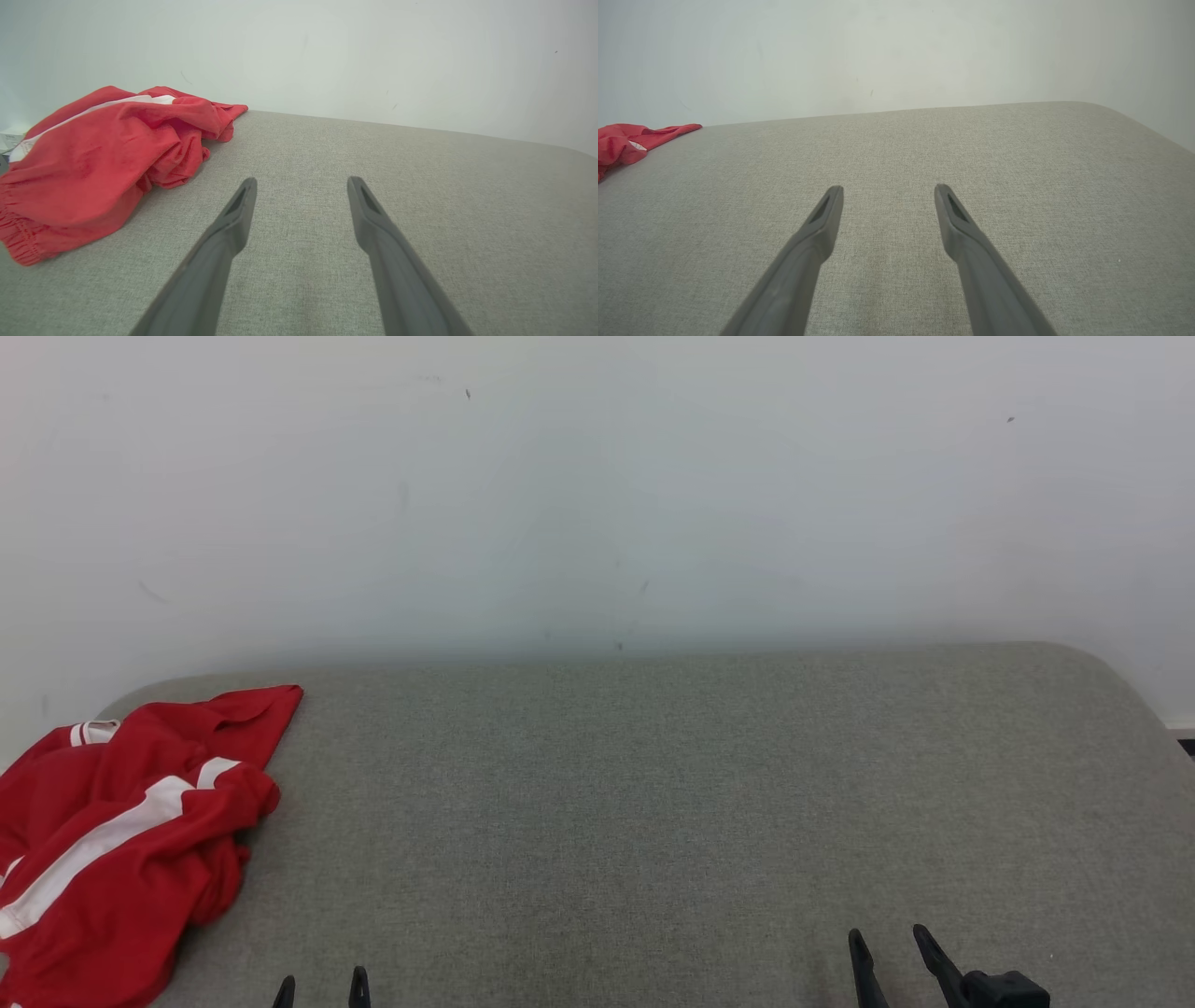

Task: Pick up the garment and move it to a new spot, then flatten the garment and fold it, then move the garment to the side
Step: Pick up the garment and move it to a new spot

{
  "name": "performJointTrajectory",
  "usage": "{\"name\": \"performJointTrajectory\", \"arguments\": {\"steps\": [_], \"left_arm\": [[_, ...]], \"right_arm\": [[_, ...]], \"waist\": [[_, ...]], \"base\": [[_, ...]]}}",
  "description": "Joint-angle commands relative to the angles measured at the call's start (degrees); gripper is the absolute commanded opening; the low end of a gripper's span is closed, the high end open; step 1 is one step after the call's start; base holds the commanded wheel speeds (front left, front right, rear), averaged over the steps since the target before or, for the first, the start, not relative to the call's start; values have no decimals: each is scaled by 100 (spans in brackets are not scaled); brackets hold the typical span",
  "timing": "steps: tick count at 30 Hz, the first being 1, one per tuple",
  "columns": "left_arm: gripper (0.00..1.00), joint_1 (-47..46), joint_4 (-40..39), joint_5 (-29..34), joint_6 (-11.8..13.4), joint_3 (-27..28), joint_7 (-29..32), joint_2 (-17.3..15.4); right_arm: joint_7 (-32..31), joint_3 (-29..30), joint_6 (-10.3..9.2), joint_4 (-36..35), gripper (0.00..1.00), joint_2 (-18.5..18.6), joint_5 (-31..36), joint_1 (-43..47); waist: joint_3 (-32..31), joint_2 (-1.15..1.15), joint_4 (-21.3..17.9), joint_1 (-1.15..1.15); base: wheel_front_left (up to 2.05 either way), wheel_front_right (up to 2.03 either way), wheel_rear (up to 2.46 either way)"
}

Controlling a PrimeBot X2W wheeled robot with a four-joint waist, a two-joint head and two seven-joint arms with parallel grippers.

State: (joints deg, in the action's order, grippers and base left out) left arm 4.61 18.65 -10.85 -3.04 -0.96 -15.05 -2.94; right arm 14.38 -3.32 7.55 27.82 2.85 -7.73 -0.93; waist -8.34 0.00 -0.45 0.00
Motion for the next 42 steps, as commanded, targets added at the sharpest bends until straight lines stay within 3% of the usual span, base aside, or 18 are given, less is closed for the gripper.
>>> {"name": "performJointTrajectory", "arguments": {"steps": [1,6,12,30,42], "left_arm": [[100,44,-3,-52,3,5,-20,8],[100,24,27,-30,20,-18,-20,8],[100,-31,61,62,47,60,-20,5],[100,49,-39,327,-18,451,-20,-194],[100,219,-478,178,183,872,-20,-67]], "right_arm": [[18,-3,-12,9,100,7,-35,52],[32,36,-12,7,100,7,-43,82],[41,36,-12,-16,100,5,-115,121],[85,-269,-12,36,100,3,-564,93],[78,-753,-12,206,100,6,-476,-525]], "waist": [[0,0,0,0],[-2,0,56,0],[-26,0,446,0],[25,0,2384,0],[441,0,2779,0]], "base": [[0,0,0],[0,0,0],[0,0,0],[0,0,0],[0,0,0]]}}
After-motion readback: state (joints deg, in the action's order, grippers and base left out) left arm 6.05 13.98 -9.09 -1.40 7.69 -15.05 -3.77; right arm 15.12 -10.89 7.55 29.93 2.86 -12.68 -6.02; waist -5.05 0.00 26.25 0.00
